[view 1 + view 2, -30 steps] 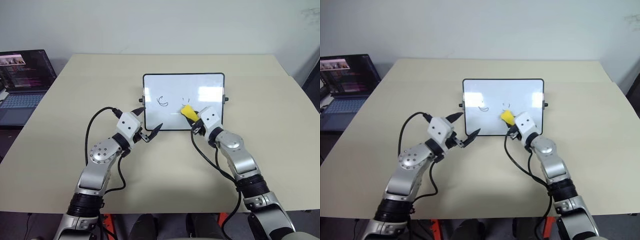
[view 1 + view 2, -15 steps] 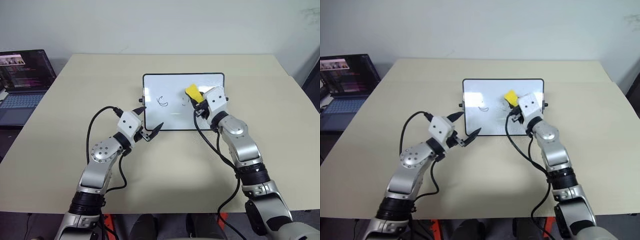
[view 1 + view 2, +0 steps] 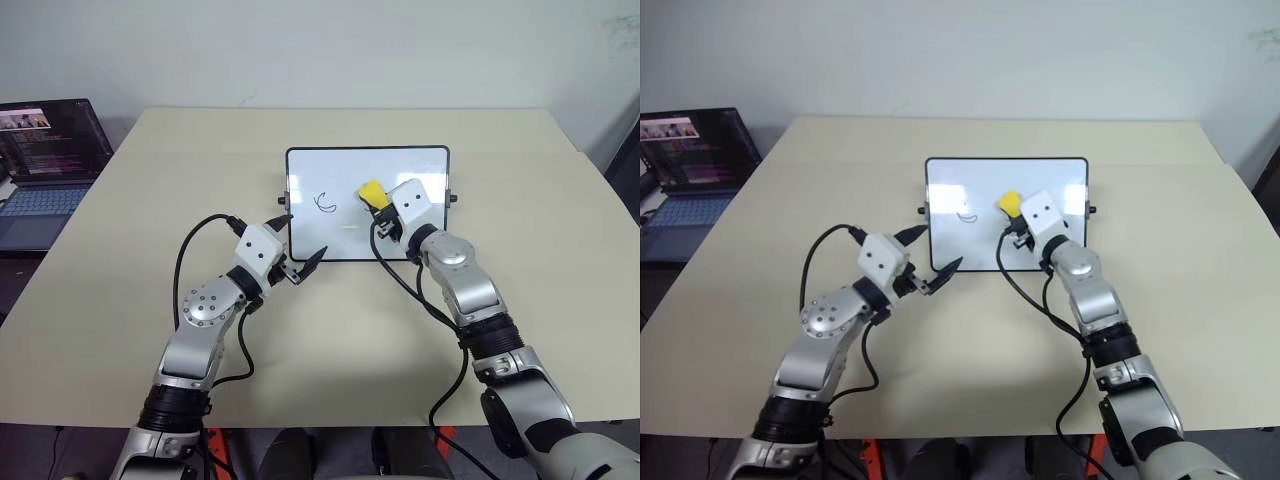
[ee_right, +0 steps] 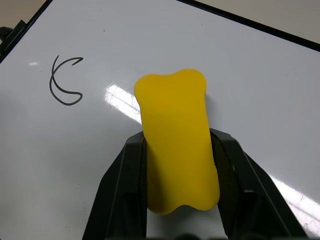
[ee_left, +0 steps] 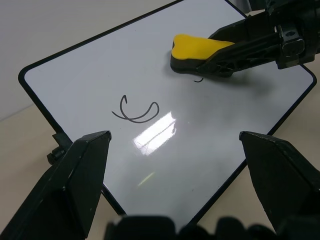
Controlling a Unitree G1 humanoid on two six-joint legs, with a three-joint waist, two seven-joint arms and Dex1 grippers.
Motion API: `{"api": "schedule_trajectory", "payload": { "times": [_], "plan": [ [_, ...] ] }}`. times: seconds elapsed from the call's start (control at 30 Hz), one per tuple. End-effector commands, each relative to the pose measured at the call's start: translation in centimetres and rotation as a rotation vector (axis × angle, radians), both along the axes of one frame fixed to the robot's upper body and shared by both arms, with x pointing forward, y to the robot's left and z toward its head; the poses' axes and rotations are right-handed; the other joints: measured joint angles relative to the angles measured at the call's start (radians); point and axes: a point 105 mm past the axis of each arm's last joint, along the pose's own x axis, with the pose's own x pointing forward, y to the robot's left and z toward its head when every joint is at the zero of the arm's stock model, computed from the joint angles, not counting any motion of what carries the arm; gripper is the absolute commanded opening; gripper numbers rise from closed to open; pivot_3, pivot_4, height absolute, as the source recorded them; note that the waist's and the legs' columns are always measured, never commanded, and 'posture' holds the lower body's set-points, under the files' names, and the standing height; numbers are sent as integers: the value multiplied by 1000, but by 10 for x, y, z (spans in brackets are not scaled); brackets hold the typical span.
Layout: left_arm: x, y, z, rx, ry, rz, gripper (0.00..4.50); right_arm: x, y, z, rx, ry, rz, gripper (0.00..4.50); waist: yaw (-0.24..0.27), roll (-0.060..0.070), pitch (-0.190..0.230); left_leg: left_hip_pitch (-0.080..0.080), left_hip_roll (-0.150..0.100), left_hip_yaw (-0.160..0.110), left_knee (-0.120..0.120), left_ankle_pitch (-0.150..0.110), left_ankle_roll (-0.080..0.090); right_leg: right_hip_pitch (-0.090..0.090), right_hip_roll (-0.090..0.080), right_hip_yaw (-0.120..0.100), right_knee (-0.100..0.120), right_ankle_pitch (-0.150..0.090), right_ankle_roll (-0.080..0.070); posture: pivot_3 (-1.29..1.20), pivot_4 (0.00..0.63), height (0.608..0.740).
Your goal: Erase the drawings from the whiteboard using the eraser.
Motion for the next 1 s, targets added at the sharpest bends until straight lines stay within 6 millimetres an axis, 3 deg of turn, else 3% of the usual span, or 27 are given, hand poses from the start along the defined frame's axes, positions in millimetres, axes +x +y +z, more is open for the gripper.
{"api": "schedule_trajectory", "payload": {
  "times": [0.03,0.3,0.5,0.7,1.0],
  "plan": [
    [-4,-4,15,-10,-65,-11,4500,-6,-2,5,-7,-23,10,1388,0,0,0,0,0,0,0,0,0,0,0,0,0,0,0,0,150,740],
    [-3,-5,15,-16,-62,-14,4500,-27,-16,-19,-33,43,-10,1388,2,0,0,0,0,0,0,0,0,0,0,0,0,0,0,0,150,740],
    [-1,-7,16,-19,-62,-20,4500,-30,-25,-20,-38,55,-36,1388,1,0,0,0,0,0,1,0,0,0,0,0,1,0,0,0,150,740],
    [1,-9,16,-21,-62,-26,4500,-21,-28,-4,-16,14,-59,1388,1,0,0,0,0,0,1,0,0,1,0,0,0,0,0,0,150,740],
    [3,-8,16,-20,-65,-24,4500,-8,-13,22,18,-57,-27,1388,1,0,0,0,0,0,0,0,0,0,0,0,0,0,0,0,150,740]
  ]
}}
